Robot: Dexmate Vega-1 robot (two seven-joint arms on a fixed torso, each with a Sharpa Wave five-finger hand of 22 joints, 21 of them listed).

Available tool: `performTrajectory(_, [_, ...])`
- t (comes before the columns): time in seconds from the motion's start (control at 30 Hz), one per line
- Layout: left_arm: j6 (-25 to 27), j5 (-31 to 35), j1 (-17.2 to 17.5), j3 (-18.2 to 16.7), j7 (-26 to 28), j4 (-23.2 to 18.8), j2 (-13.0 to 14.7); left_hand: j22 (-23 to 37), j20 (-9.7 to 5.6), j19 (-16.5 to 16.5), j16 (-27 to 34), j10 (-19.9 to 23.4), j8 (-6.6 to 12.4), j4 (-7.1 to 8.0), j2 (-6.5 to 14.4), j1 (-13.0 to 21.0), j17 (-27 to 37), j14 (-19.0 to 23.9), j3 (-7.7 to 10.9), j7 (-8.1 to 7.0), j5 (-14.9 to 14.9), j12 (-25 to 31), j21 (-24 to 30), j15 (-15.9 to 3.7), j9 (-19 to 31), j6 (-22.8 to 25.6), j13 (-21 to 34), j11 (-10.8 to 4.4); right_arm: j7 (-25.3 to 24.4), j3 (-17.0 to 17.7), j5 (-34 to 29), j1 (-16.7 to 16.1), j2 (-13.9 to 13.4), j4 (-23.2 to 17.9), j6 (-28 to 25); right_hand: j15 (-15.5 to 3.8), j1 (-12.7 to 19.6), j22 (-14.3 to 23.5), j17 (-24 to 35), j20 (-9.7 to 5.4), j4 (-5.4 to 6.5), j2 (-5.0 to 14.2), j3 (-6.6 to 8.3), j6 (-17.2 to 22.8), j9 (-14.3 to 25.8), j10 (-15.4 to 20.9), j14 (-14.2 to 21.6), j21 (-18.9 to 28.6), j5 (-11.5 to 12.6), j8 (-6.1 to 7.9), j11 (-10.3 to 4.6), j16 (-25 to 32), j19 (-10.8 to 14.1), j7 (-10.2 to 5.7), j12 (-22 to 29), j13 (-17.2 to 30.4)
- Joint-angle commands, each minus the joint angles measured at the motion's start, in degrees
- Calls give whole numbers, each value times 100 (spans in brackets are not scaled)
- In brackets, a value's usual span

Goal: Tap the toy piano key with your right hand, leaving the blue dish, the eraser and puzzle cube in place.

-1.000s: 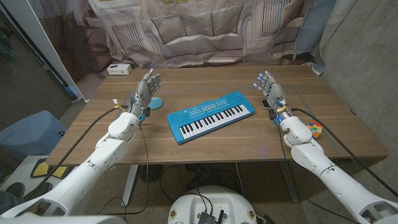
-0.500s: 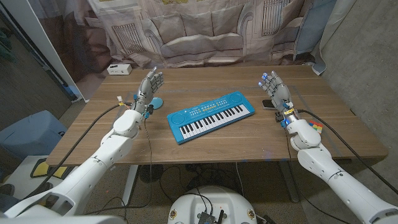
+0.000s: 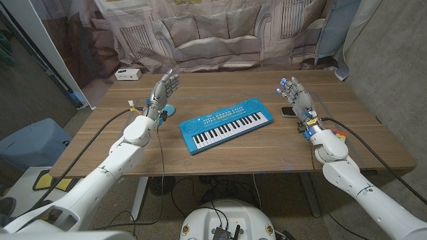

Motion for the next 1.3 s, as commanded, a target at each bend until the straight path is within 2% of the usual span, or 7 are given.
performTrajectory(0.03, [59,161,300,-115,248,-487,151,22,24,57,-6,69,28,-30,4,84,20,39,15,-5,41,8,20,15,21,64,15,-4,-152,72,-271,-325,-172,-305,173,-16,55,8,12,5,-7,21,-4,60,14,71,85,38,23,23,-23,31,65,11,36,34])
performTrajectory(0.33, [-282,131,231,-67,52,-213,-17,22,19,79,-17,90,25,-34,21,99,20,58,20,-6,42,0,16,18,21,101,16,8,-519,242,-524,-787,-285,-731,260,-16,68,7,11,10,-13,24,-5,87,16,96,98,36,24,26,-16,31,82,19,42,36])
performTrajectory(0.63, [-232,70,256,1,-41,-180,-58,23,26,83,-31,89,9,-37,35,111,20,61,24,-15,41,-15,6,18,22,99,17,10,-795,376,-803,-1065,-305,-877,366,-2,76,7,10,13,-16,24,-10,114,17,90,87,26,25,27,-12,22,76,21,35,38])
performTrajectory(1.3, [-184,250,444,-25,163,-462,15,23,46,84,-58,126,-8,-43,50,127,21,71,23,-11,37,-34,-19,26,22,132,19,-10,-925,580,-1108,-1572,-426,-1187,540,-11,93,6,10,28,-20,33,-15,133,19,113,94,17,26,18,0,18,85,-11,38,42])
